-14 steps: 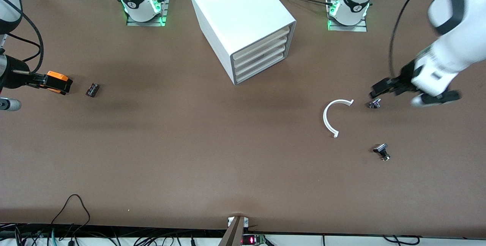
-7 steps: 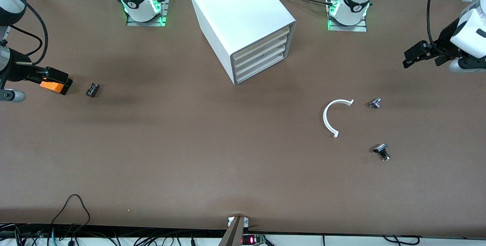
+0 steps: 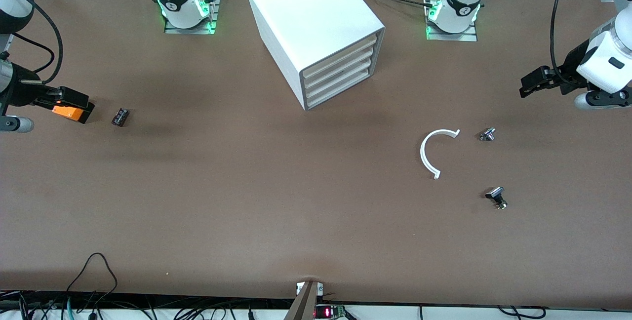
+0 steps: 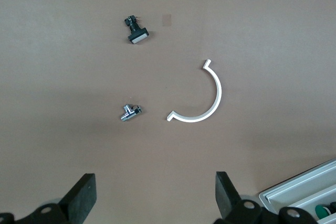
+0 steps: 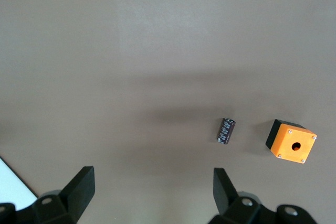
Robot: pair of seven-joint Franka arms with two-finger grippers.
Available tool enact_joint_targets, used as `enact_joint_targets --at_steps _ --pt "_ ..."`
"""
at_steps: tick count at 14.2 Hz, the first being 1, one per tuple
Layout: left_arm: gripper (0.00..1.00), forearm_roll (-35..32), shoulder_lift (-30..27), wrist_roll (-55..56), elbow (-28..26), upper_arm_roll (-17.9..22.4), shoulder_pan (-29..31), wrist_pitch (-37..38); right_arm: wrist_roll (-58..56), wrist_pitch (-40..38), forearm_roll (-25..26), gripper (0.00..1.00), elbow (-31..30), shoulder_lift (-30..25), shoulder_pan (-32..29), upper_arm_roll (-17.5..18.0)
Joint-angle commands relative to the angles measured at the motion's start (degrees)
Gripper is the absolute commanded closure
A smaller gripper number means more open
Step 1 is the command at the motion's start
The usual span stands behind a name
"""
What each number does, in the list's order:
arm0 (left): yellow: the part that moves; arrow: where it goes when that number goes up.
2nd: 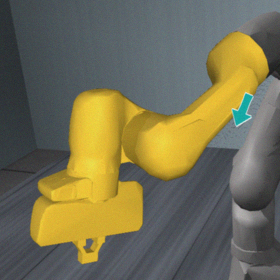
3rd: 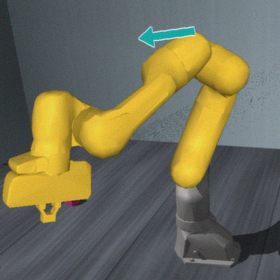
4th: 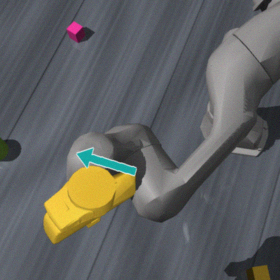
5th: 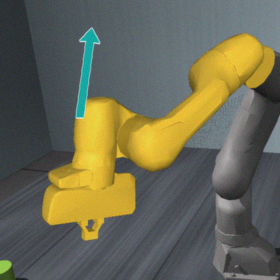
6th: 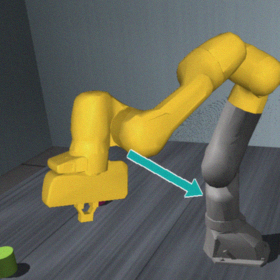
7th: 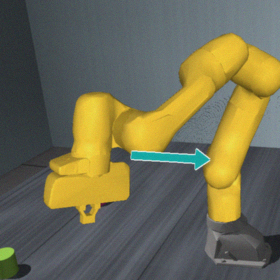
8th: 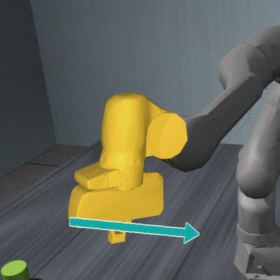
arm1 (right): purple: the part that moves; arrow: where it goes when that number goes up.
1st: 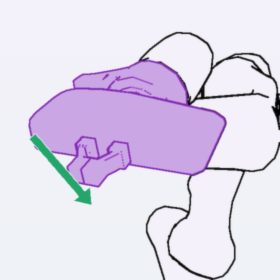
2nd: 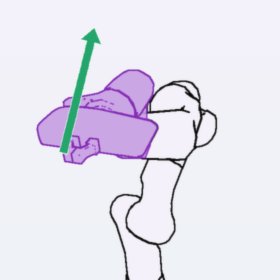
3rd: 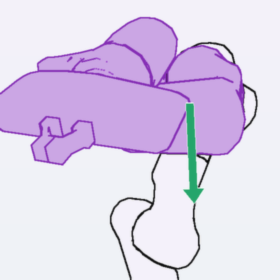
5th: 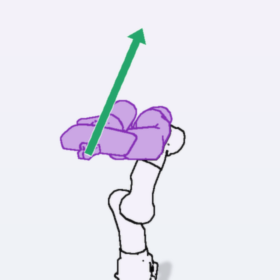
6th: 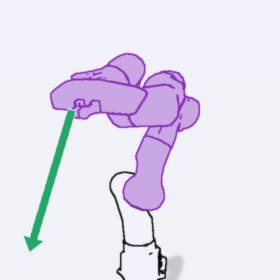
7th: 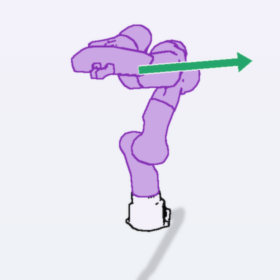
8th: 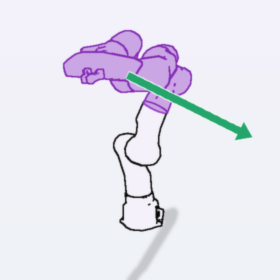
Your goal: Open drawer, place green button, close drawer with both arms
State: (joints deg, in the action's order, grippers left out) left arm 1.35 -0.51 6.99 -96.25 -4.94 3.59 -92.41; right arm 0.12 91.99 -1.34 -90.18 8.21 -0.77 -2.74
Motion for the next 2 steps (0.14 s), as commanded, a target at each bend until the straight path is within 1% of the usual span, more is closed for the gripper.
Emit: enact_joint_targets --at_steps 1,2 --pt "0.0 -1.61 0.6 -0.57 1.77 0.02 -0.34 1.27 -0.03 0.38 0.11 0.0 -0.35 -0.91 -0.2 0.1" --pt "0.0 -1.61 0.6 -0.57 1.77 -0.06 -0.34 1.27 -0.21 0.38 0.11 0.0 -0.35 -0.91 -0.2 0.01"
